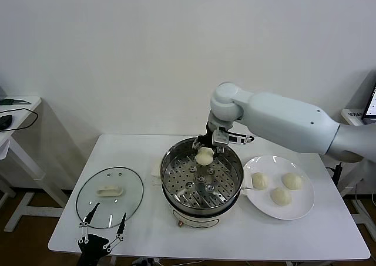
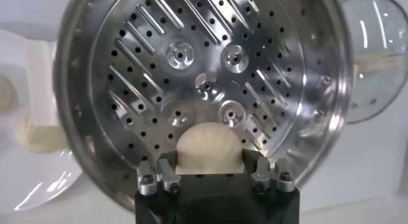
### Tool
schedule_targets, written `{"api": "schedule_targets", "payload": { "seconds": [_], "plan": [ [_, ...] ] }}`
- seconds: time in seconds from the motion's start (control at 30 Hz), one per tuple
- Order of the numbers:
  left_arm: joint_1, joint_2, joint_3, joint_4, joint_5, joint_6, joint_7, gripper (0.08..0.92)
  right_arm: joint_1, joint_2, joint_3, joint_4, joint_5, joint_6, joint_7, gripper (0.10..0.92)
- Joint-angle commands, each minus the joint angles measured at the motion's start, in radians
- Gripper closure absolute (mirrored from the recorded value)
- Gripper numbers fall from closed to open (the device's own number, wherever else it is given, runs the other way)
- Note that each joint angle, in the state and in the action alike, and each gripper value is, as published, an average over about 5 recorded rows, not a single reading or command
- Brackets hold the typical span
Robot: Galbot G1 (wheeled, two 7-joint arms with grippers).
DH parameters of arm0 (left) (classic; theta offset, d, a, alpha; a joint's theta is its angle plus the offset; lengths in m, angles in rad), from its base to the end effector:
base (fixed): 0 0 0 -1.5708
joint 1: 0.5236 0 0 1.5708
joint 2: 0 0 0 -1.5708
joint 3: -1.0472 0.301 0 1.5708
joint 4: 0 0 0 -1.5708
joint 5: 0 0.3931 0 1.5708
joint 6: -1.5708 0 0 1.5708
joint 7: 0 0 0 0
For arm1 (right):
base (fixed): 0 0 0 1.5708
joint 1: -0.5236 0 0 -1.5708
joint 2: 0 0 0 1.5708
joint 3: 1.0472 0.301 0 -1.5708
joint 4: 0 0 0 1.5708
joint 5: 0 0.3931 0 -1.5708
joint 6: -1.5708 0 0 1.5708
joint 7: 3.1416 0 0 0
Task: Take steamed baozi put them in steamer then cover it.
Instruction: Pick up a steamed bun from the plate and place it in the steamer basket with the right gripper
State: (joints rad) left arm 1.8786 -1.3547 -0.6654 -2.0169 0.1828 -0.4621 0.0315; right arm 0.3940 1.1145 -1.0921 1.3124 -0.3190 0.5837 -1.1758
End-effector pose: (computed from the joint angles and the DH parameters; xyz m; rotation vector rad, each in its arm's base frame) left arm 0.1497 0.0771 -0.3386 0.2713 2.9829 0.6315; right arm 0.5210 0.1639 -0.0851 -2.0359 0.2585 -2.3137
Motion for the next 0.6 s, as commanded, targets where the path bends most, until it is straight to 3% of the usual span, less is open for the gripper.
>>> {"api": "schedule_targets", "payload": {
  "seconds": [0.03,0.2,0.37,0.6],
  "plan": [
    [0.001,-0.001,-0.004,0.003,0.000,-0.003,-0.003,0.177,-0.033,0.039,-0.007,-0.046,-0.036,0.004,0.001,0.346],
    [0.003,-0.003,-0.007,0.004,-0.001,-0.009,-0.003,0.177,-0.042,0.060,0.001,-0.073,-0.047,0.004,0.010,0.324],
    [0.006,-0.005,-0.011,0.001,-0.001,-0.012,-0.003,0.177,-0.033,0.023,0.035,-0.022,-0.040,-0.015,0.016,0.228],
    [0.003,-0.005,-0.008,-0.003,0.003,-0.010,-0.003,0.177,0.050,-0.158,0.073,0.134,0.133,-0.089,-0.036,0.203]
  ]
}}
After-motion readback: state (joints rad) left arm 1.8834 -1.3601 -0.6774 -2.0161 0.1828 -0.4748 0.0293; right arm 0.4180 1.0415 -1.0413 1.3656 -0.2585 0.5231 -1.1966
